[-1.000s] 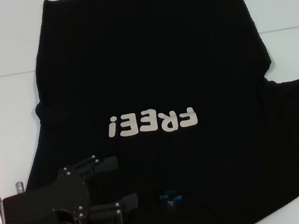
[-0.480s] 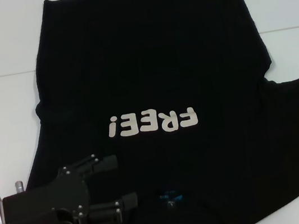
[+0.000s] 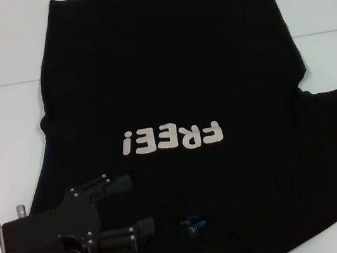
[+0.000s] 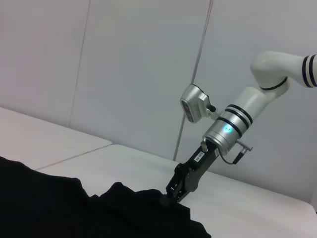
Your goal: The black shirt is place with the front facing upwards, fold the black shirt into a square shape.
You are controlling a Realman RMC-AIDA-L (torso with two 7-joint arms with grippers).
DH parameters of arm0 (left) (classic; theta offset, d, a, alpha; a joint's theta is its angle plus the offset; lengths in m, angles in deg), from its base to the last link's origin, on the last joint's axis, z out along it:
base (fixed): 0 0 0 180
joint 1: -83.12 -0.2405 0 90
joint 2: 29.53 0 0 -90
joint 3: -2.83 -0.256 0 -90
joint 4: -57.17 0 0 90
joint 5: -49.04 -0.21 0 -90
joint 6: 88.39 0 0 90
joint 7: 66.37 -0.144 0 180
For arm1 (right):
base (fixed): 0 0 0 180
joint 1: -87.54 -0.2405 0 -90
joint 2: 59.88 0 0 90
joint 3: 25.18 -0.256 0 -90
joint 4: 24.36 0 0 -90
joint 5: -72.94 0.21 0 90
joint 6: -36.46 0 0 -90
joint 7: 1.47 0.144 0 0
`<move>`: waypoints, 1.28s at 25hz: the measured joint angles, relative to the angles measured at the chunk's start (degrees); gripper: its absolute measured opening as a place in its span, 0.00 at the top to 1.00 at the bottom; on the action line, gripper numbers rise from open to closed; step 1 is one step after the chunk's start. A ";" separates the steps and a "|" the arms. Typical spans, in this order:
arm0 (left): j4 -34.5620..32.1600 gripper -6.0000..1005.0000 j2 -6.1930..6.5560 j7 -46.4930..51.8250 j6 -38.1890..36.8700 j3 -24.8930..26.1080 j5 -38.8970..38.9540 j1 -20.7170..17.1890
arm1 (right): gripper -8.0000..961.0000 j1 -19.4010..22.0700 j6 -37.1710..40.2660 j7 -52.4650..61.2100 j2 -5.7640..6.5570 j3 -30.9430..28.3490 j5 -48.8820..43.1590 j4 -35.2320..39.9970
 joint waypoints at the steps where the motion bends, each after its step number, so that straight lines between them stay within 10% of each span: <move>1: 0.00 0.07 0.00 0.00 0.00 0.01 0.03 -0.02 | 0.56 0.00 -0.07 0.00 0.00 0.01 -0.03 0.00; 6: 0.00 0.07 0.03 0.00 -0.01 0.13 0.05 -0.13 | 0.88 0.01 -0.18 0.00 0.02 0.56 -0.21 -0.03; 11: 0.00 0.07 0.08 0.00 -0.01 0.54 0.01 -0.18 | 0.95 0.04 -0.24 0.00 0.03 0.99 -0.23 -0.02; 32: 0.00 0.07 0.38 0.78 -0.41 0.62 0.14 -0.45 | 0.95 2.34 4.40 -1.96 1.75 -1.90 4.00 7.06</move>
